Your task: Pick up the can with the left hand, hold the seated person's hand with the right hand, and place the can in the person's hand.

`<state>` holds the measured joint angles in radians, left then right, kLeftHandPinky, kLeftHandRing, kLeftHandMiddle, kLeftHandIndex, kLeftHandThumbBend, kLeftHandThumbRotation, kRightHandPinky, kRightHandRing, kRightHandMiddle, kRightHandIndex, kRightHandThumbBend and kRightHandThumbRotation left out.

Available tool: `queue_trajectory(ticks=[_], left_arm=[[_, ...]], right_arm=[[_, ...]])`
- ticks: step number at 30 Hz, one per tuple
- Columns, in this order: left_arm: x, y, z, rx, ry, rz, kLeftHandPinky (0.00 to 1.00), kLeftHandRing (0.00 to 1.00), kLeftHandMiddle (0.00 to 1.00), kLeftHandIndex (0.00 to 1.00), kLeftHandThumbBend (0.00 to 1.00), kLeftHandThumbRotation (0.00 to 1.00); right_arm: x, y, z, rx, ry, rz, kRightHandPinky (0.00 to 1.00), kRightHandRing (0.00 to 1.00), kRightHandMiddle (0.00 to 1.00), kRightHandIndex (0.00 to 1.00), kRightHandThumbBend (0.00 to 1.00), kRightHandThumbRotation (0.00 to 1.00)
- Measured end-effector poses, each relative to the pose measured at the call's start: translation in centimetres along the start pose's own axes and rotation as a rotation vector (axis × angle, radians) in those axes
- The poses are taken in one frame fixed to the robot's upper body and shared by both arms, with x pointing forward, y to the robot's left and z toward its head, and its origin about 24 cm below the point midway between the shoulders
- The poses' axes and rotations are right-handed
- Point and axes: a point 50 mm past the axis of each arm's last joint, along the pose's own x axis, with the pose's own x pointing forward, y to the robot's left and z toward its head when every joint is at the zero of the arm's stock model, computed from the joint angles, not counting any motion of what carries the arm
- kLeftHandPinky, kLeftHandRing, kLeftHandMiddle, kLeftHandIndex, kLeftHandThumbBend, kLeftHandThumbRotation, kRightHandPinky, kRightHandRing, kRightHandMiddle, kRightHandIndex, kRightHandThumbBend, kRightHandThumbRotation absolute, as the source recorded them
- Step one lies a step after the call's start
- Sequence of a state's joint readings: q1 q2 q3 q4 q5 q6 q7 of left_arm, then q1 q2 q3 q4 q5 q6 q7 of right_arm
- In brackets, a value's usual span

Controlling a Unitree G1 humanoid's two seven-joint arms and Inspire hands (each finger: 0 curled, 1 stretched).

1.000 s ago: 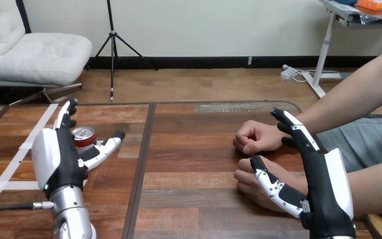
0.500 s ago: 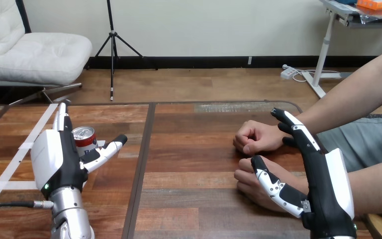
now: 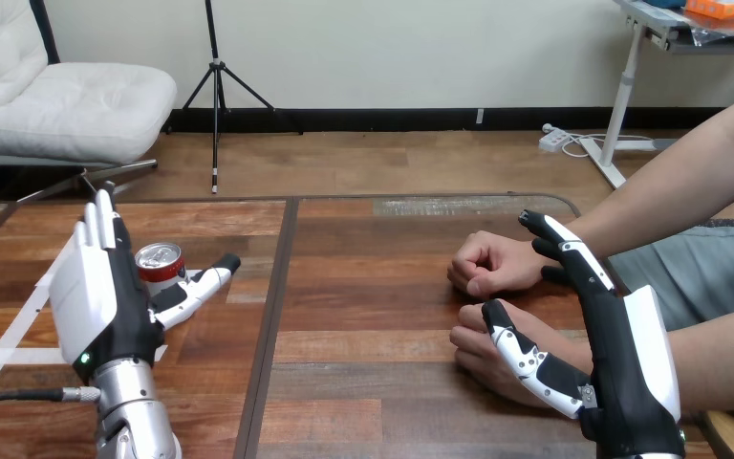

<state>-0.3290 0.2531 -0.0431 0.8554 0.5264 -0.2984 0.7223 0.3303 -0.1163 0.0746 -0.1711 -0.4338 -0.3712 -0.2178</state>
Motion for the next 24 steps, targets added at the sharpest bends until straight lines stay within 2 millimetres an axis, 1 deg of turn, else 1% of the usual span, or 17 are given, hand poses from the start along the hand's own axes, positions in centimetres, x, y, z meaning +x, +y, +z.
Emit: queue_trajectory(ticks=[12,24], left_arm=[[-0.02,0.19,0.10,0.004,-0.017,0.036,0.85,0.97,1.00,1.00,0.99,0.46],[-0.04,0.29,0.27,-0.007,-0.030,0.062,0.86,0.97,1.00,1.00,0.96,0.45]], right_arm=[[0.00,-0.01,-0.01,-0.002,0.000,0.003,0.79,0.86,0.89,0.86,0.44,0.00],[0.01,0.01,-0.01,-0.002,0.000,0.008,0.80,0.86,0.89,0.86,0.44,0.00]])
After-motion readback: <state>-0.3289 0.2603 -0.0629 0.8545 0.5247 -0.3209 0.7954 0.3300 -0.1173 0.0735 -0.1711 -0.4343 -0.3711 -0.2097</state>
